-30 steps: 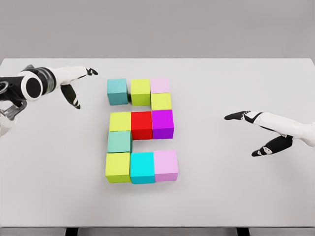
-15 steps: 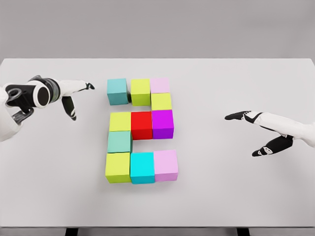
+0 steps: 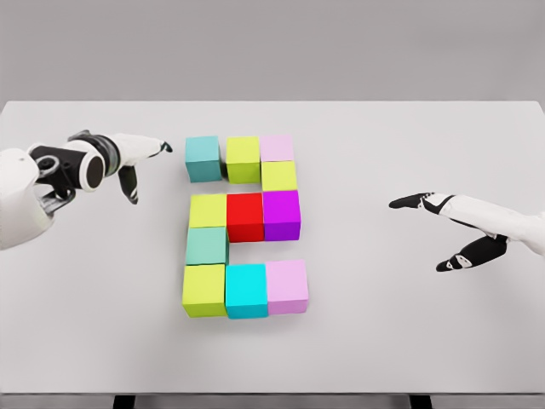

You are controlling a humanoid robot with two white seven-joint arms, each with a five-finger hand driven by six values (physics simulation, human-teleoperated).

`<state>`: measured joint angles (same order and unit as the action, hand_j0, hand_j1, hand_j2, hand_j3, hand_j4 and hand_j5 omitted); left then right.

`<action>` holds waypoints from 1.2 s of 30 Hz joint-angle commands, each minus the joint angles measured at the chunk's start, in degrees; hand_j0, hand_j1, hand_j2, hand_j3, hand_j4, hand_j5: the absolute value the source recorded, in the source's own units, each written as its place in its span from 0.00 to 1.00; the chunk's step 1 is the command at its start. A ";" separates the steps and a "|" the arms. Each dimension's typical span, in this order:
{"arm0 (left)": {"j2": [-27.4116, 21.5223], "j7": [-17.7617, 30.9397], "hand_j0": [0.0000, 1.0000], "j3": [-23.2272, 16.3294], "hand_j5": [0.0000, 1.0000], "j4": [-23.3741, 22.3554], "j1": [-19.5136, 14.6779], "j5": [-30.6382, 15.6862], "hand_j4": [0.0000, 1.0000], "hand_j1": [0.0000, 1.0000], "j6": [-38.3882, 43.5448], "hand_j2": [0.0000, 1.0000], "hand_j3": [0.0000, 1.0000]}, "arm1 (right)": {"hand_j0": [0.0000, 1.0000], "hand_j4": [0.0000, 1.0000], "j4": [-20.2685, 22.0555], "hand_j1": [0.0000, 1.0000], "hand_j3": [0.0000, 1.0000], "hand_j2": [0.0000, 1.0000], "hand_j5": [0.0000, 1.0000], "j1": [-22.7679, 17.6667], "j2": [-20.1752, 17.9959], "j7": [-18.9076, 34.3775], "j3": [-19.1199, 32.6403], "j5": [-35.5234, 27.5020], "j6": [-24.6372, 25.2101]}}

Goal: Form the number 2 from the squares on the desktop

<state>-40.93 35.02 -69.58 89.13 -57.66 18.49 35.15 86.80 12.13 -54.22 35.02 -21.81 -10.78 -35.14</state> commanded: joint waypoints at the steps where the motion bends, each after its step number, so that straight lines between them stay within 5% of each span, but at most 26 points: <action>1: 0.68 -0.02 1.00 -0.38 1.00 -0.01 0.00 0.32 1.00 1.00 -0.15 1.00 1.00 | 1.00 1.00 0.03 1.00 1.00 1.00 1.00 0.00 -0.10 -0.02 0.01 -0.47 0.14; 36: 1.56 -0.02 1.00 -3.37 1.00 -1.15 -0.70 -0.12 1.00 1.00 -0.15 1.00 1.00 | 1.00 1.00 0.38 1.00 1.00 1.00 1.00 -0.09 -0.01 -0.02 0.01 -0.47 0.14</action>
<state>-39.37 35.01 -72.69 88.02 -58.45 18.17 35.15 86.79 12.04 -54.20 35.02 -21.78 -10.78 -35.14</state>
